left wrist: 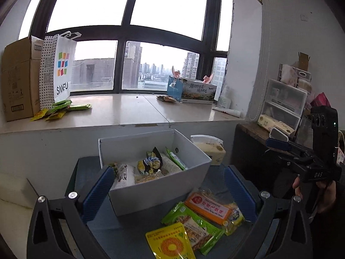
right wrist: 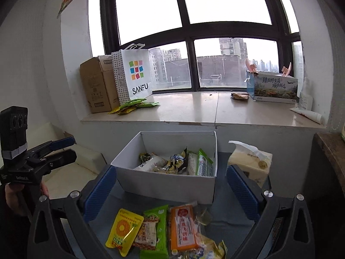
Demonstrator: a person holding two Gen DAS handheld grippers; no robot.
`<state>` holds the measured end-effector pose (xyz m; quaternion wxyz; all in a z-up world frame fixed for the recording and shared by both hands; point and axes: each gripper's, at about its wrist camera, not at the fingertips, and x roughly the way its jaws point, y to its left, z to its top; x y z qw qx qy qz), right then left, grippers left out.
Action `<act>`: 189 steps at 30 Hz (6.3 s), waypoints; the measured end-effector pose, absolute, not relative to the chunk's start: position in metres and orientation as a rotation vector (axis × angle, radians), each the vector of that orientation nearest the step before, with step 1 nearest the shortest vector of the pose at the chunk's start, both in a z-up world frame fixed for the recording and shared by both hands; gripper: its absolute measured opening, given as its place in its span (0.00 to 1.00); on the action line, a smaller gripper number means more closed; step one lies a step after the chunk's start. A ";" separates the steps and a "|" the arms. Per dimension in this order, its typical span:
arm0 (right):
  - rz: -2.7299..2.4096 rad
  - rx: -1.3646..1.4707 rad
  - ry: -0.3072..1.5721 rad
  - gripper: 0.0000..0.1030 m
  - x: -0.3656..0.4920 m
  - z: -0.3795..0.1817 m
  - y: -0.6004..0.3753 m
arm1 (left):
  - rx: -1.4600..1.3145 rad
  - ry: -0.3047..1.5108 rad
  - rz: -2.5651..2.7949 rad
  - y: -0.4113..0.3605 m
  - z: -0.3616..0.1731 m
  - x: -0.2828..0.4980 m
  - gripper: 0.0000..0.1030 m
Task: Organize snacks
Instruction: 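Place the chip bag and bread pack into the white box, open both tools, then grasp the yellow potato-chip bag with the right tool while the left tool grasps the yellow seed bag, then drop both yellow bags into the white box and open both tools, then grasp the rice-cracker packet with the right tool while the left tool grasps the jelly cup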
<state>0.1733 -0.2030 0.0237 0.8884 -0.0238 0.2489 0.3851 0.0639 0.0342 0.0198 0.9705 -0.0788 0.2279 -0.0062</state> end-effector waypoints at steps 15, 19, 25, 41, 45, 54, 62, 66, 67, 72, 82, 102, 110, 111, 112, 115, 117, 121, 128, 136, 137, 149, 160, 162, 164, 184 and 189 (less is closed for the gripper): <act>0.625 -0.132 0.618 1.00 0.121 -0.033 -0.293 | -0.242 0.480 -0.004 0.016 -0.012 -0.004 1.00; 0.585 -0.146 0.702 1.00 0.132 -0.055 -0.288 | -0.251 0.496 -0.009 0.016 -0.017 0.000 1.00; 0.663 -0.173 0.843 1.00 0.159 -0.099 -0.261 | -0.252 0.518 -0.019 0.014 -0.024 0.004 1.00; 0.734 -0.257 0.966 0.59 0.193 -0.169 -0.230 | -0.280 0.584 -0.020 0.018 -0.044 0.007 1.00; 0.717 -0.218 0.975 0.55 0.182 -0.162 -0.246 | -0.291 0.606 -0.007 0.023 -0.051 0.010 1.00; 0.610 -0.112 0.959 0.55 0.152 -0.132 -0.324 | -0.339 0.815 0.017 0.023 -0.112 0.049 1.00; 0.623 -0.089 0.841 0.55 0.149 -0.093 -0.320 | -0.269 0.959 0.106 -0.006 -0.158 0.084 1.00; 0.670 -0.095 0.838 0.55 0.149 -0.091 -0.307 | -0.199 1.025 0.145 -0.017 -0.180 0.094 1.00; 0.682 -0.095 0.842 0.55 0.150 -0.091 -0.303 | -0.211 1.033 0.132 -0.016 -0.183 0.095 0.96; 0.707 -0.096 0.850 0.55 0.143 -0.094 -0.292 | -0.251 1.007 0.112 -0.007 -0.181 0.082 0.38; 0.813 -0.056 0.822 0.55 0.142 -0.086 -0.260 | -0.355 0.815 -0.008 0.027 -0.126 0.037 0.34; 0.783 -0.031 0.742 0.55 0.290 -0.012 -0.108 | -0.263 0.679 0.000 0.105 -0.011 0.192 0.34; 0.683 -0.115 0.852 1.00 0.332 -0.038 -0.076 | -0.258 0.791 0.116 0.120 -0.044 0.260 1.00; 0.667 -0.127 0.840 1.00 0.331 -0.038 -0.078 | -0.267 0.793 0.111 0.122 -0.048 0.259 1.00; 0.671 -0.129 0.828 1.00 0.328 -0.038 -0.080 | -0.268 0.790 0.114 0.123 -0.051 0.255 1.00; 0.689 -0.119 0.822 1.00 0.323 -0.038 -0.087 | -0.261 0.794 0.116 0.124 -0.058 0.248 1.00; 0.682 -0.115 0.807 1.00 0.320 -0.035 -0.091 | -0.253 0.792 0.119 0.122 -0.057 0.243 1.00; 0.705 -0.079 0.785 1.00 0.313 -0.025 -0.100 | -0.226 0.763 0.108 0.115 -0.048 0.229 1.00; 0.780 -0.089 0.715 1.00 0.266 -0.009 -0.118 | -0.178 0.672 -0.003 0.084 -0.026 0.176 1.00; 0.829 -0.124 0.687 1.00 0.185 -0.029 -0.163 | -0.195 0.708 -0.046 0.053 -0.058 0.104 1.00; 0.820 -0.122 0.690 1.00 0.176 -0.034 -0.170 | -0.214 0.722 -0.044 0.050 -0.066 0.095 1.00; 0.785 -0.203 0.720 1.00 0.106 -0.087 -0.197 | -0.292 0.732 -0.014 0.033 -0.108 0.026 1.00; 0.801 -0.523 0.733 1.00 0.119 -0.136 -0.095 | -0.272 0.705 0.002 0.038 -0.098 0.020 1.00; 0.782 -0.574 0.732 1.00 0.122 -0.145 -0.082 | -0.276 0.709 0.006 0.041 -0.100 0.018 1.00; 0.766 -0.588 0.752 0.98 0.127 -0.152 -0.074 | -0.283 0.711 0.012 0.044 -0.102 0.017 1.00; 0.860 -0.215 0.799 0.46 0.139 -0.102 -0.145 | -0.199 0.795 -0.092 0.030 -0.132 0.056 1.00; 0.861 -0.128 0.776 0.47 0.135 -0.085 -0.175 | -0.165 0.883 -0.178 0.026 -0.160 0.100 1.00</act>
